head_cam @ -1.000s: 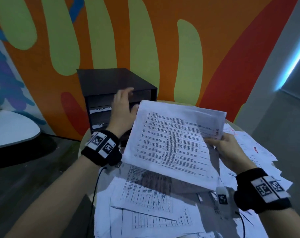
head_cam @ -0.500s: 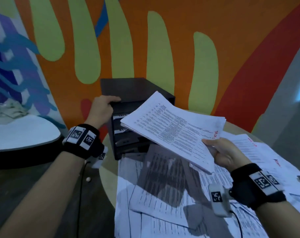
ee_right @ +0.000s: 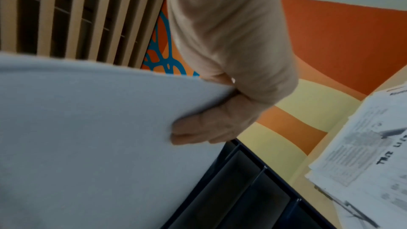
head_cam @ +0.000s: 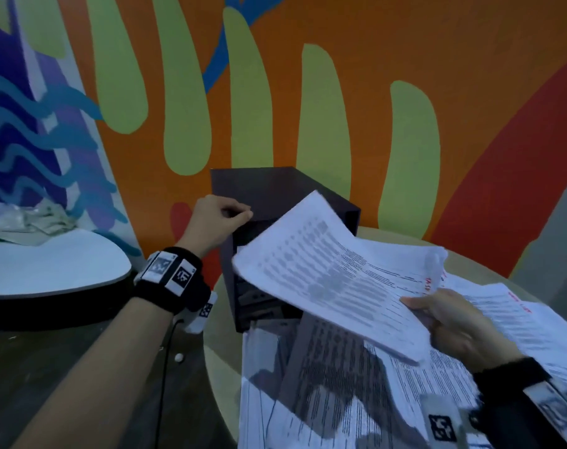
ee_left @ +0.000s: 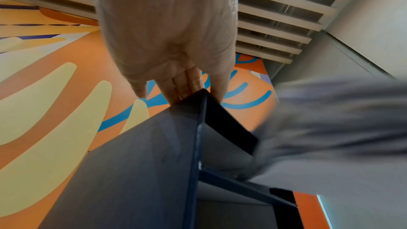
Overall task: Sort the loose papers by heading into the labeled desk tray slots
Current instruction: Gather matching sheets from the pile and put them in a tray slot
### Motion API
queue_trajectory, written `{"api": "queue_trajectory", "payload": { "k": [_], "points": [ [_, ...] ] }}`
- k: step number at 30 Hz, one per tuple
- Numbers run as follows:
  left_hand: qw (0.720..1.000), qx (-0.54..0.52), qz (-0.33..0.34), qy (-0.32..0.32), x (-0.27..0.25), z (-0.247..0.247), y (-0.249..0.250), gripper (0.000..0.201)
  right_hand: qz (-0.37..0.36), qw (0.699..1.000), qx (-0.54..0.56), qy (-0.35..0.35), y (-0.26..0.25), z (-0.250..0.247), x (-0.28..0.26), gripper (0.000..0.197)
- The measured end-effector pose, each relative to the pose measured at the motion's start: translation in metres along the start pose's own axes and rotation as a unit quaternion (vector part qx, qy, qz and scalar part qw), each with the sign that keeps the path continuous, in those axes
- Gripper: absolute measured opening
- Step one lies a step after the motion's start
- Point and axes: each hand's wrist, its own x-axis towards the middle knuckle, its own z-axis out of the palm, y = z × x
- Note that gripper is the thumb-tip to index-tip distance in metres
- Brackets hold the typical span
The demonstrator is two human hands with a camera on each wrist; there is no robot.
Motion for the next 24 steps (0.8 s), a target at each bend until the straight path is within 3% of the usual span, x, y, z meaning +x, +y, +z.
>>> {"api": "queue_trajectory", "payload": {
  "k": [7, 9, 11, 13, 14, 15, 16, 20, 24],
  "points": [
    [1.0, -0.02, 0.015, 0.007, -0.003, 0.0, 0.001, 0.021, 0.028, 0.999, 0.0, -0.023, -0.011, -0.022, -0.051, 0.021],
    [1.0, -0.024, 0.016, 0.005, -0.004, 0.0, 0.002, 0.02, 0.021, 0.999, 0.025, -0.018, -0.02, -0.018, -0.055, 0.035],
    [1.0, -0.028, 0.01, 0.011, -0.005, 0.001, 0.003, 0.019, 0.015, 0.998, 0.057, -0.02, -0.029, -0.011, -0.054, 0.036],
    [0.999, -0.029, 0.007, 0.015, -0.005, 0.001, 0.006, 0.019, 0.017, 0.996, 0.075, -0.047, -0.03, -0.007, -0.039, 0.016],
    [0.999, -0.029, 0.008, 0.016, -0.006, 0.001, 0.006, 0.02, 0.013, 0.996, 0.075, -0.039, -0.029, -0.004, -0.031, 0.017],
    [0.999, -0.028, 0.01, 0.019, -0.006, 0.001, 0.006, 0.02, 0.011, 0.997, 0.069, -0.016, -0.024, -0.002, -0.017, 0.04],
    [0.999, -0.026, 0.01, 0.023, -0.006, 0.002, 0.006, 0.021, 0.013, 0.998, 0.062, 0.002, -0.022, 0.003, -0.009, 0.048],
    [0.998, -0.03, 0.003, 0.048, -0.006, 0.007, 0.003, 0.023, -0.034, 0.994, 0.066, 0.078, -0.012, 0.046, 0.025, 0.017],
    [0.996, -0.023, 0.012, 0.087, -0.006, 0.014, 0.002, 0.023, -0.049, 0.99, 0.122, 0.044, -0.008, 0.102, 0.052, 0.036]
  ]
}}
